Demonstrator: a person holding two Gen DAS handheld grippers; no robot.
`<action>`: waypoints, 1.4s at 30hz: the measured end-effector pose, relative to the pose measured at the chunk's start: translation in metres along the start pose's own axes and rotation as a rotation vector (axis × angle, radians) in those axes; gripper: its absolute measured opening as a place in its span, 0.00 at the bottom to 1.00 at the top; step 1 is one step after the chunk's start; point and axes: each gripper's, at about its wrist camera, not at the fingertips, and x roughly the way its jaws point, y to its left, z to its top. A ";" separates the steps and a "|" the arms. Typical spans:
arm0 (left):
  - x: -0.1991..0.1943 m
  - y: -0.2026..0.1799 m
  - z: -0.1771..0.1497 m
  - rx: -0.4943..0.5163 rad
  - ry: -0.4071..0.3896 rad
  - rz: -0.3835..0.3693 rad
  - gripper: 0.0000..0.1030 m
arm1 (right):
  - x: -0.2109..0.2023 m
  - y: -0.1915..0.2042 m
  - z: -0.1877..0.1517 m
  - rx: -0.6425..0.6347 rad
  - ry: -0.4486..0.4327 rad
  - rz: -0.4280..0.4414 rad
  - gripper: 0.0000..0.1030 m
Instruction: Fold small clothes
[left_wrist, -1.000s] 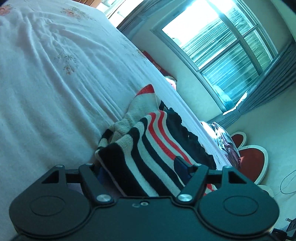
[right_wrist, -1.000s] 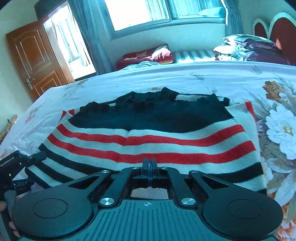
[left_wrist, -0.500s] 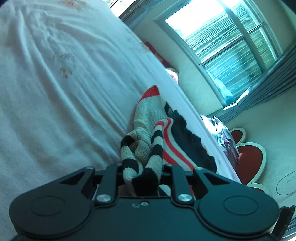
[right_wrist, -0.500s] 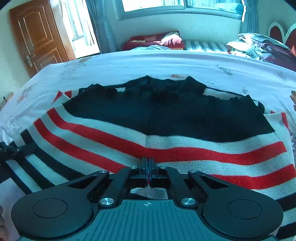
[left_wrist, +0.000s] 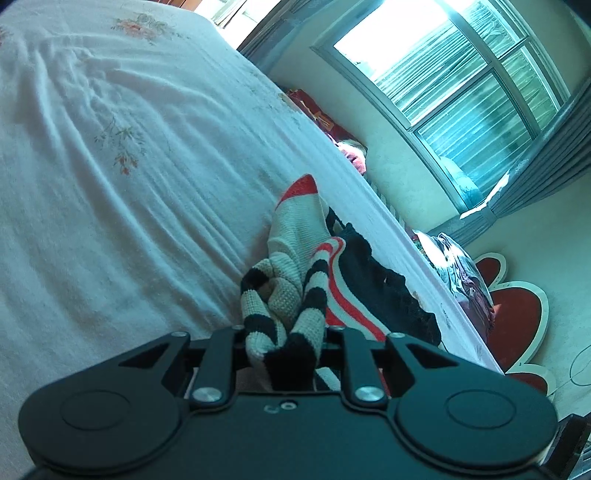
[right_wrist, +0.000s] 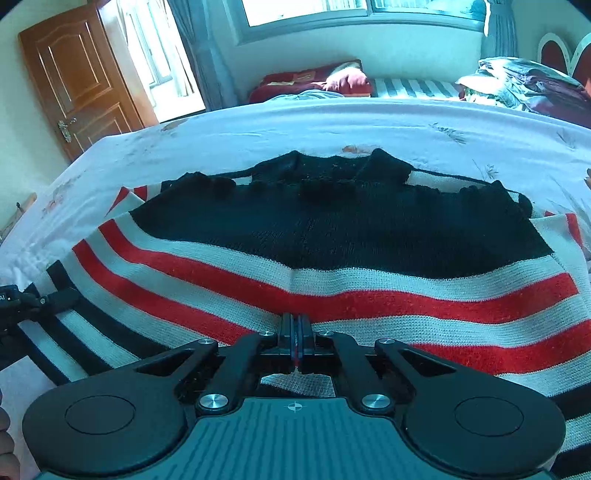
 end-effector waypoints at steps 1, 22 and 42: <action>-0.004 -0.006 0.000 0.012 -0.010 0.002 0.16 | 0.000 -0.002 0.001 0.004 0.003 0.012 0.00; 0.062 -0.289 -0.174 0.732 0.334 -0.014 0.25 | -0.177 -0.213 -0.017 0.476 -0.314 0.041 0.01; 0.063 -0.197 -0.084 0.601 0.295 0.035 0.34 | -0.110 -0.181 -0.003 0.381 -0.032 0.264 0.59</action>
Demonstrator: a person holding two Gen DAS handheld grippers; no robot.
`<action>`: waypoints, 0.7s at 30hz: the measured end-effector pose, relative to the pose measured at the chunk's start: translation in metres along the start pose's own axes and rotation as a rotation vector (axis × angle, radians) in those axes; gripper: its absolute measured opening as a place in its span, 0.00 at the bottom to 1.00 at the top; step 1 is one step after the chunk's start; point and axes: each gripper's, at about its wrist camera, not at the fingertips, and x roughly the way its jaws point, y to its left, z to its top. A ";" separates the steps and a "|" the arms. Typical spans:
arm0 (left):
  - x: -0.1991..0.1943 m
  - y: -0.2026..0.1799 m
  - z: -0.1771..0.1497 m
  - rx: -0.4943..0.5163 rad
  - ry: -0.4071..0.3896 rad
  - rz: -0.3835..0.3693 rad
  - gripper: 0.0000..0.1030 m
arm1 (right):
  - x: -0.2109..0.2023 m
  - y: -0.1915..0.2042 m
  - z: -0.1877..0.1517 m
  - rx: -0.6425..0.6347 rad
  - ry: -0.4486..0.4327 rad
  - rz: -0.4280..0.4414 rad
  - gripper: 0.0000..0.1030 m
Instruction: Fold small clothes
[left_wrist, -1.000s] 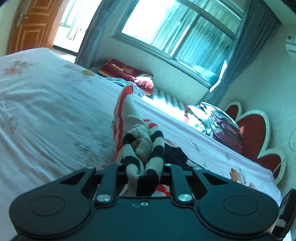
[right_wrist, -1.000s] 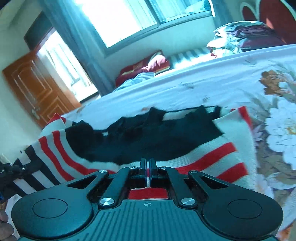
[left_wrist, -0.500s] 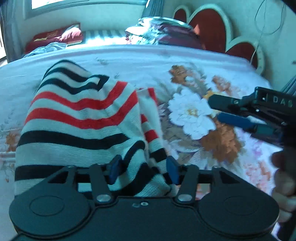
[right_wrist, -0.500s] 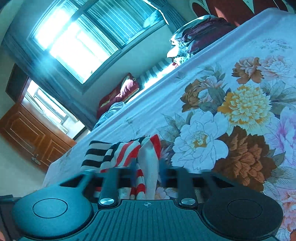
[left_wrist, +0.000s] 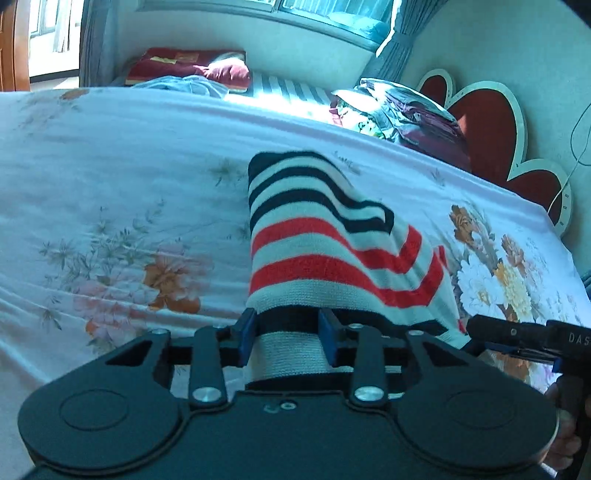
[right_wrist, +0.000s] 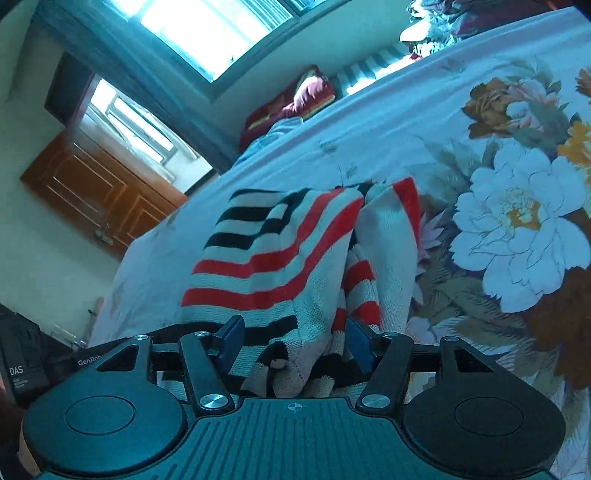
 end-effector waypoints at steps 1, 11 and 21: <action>-0.001 0.002 -0.008 0.017 0.000 0.018 0.34 | 0.008 -0.002 0.000 -0.002 0.022 -0.010 0.59; 0.000 0.006 -0.008 0.082 -0.013 -0.029 0.32 | 0.040 0.025 -0.007 -0.185 0.045 -0.155 0.20; 0.018 -0.046 -0.002 0.367 -0.009 -0.020 0.30 | 0.005 0.022 -0.016 -0.357 -0.079 -0.236 0.17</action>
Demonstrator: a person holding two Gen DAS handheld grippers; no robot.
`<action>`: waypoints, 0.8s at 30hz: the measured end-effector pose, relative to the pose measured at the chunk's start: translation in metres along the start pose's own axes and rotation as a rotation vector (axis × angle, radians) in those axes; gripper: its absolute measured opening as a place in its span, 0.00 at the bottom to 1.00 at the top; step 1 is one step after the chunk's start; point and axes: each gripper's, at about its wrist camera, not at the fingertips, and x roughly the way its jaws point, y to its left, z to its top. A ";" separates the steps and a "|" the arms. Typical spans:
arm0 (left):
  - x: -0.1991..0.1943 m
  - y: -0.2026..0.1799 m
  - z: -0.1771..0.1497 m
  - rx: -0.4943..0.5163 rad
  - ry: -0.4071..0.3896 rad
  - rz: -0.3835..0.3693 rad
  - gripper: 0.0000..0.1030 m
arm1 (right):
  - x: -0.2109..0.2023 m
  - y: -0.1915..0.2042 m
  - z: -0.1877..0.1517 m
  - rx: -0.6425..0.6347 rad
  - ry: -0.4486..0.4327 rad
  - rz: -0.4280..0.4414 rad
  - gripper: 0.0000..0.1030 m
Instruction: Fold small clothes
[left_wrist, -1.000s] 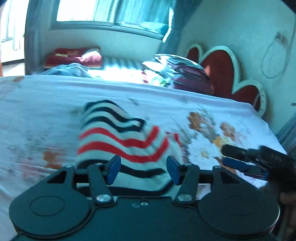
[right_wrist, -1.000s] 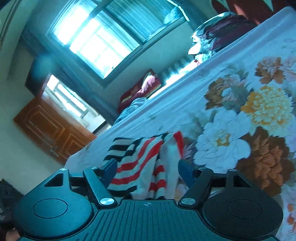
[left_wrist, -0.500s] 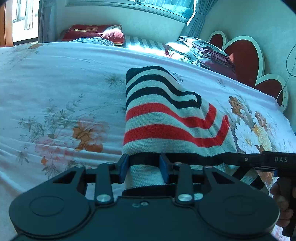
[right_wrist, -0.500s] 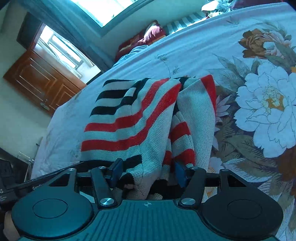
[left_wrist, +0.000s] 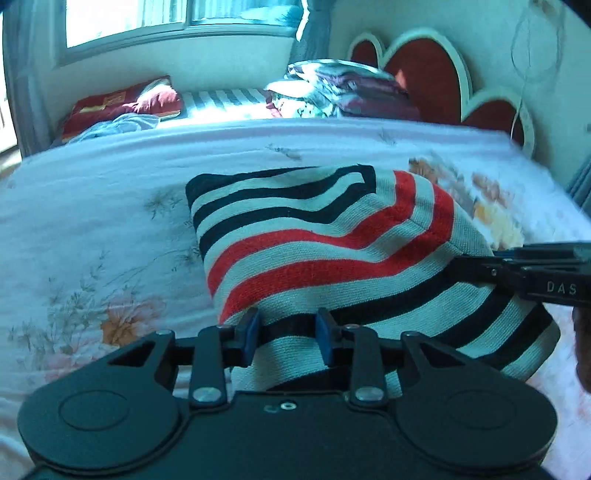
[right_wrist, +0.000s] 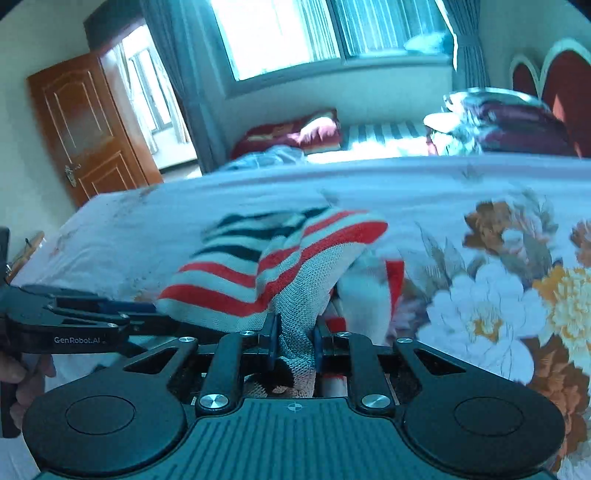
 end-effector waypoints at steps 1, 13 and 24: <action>0.003 -0.009 0.002 0.061 0.006 0.012 0.30 | 0.016 -0.008 -0.007 0.039 0.049 -0.016 0.17; 0.010 -0.015 0.009 0.184 0.064 -0.058 0.29 | 0.000 -0.026 -0.008 0.159 0.015 0.027 0.24; 0.048 0.029 0.047 0.006 0.052 -0.147 0.30 | 0.036 -0.080 0.050 0.327 -0.023 0.000 0.05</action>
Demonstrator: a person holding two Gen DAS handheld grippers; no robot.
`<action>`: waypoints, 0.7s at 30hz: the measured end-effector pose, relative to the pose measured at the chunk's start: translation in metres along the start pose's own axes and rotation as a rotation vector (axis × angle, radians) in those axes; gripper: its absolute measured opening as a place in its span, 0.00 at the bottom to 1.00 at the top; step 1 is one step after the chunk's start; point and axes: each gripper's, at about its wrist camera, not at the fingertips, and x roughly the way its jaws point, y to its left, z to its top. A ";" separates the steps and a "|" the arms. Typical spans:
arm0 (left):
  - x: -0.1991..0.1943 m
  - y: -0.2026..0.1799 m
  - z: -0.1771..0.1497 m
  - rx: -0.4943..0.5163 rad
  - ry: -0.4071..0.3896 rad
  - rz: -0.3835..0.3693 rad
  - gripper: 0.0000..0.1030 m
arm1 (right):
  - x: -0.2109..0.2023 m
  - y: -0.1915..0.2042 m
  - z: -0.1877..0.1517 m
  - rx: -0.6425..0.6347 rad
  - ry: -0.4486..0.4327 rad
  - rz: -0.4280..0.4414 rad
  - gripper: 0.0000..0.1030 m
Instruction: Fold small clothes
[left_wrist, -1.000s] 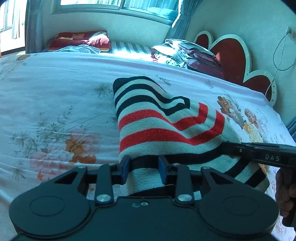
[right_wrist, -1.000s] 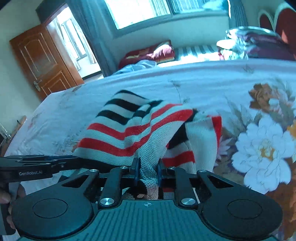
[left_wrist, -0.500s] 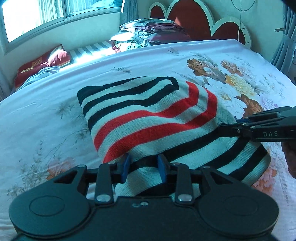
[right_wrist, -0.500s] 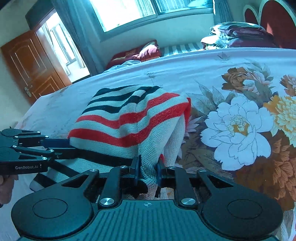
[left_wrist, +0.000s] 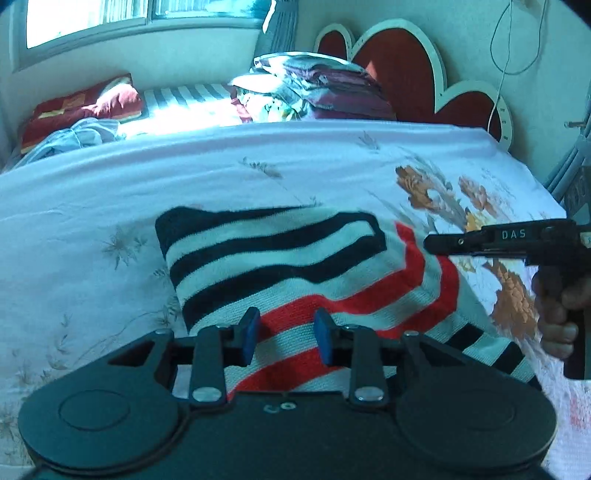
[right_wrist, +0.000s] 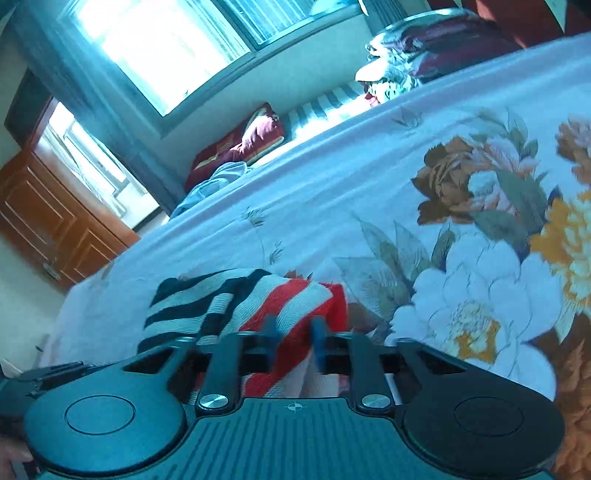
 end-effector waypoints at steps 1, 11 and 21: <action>0.008 -0.001 -0.003 0.026 0.028 0.023 0.31 | 0.003 0.000 -0.002 -0.037 0.014 -0.042 0.05; -0.026 -0.020 -0.013 0.110 -0.039 0.073 0.29 | -0.018 0.027 -0.018 -0.256 0.028 -0.108 0.05; -0.094 -0.031 -0.073 0.047 -0.025 0.006 0.16 | -0.075 0.098 -0.102 -0.642 0.135 -0.013 0.05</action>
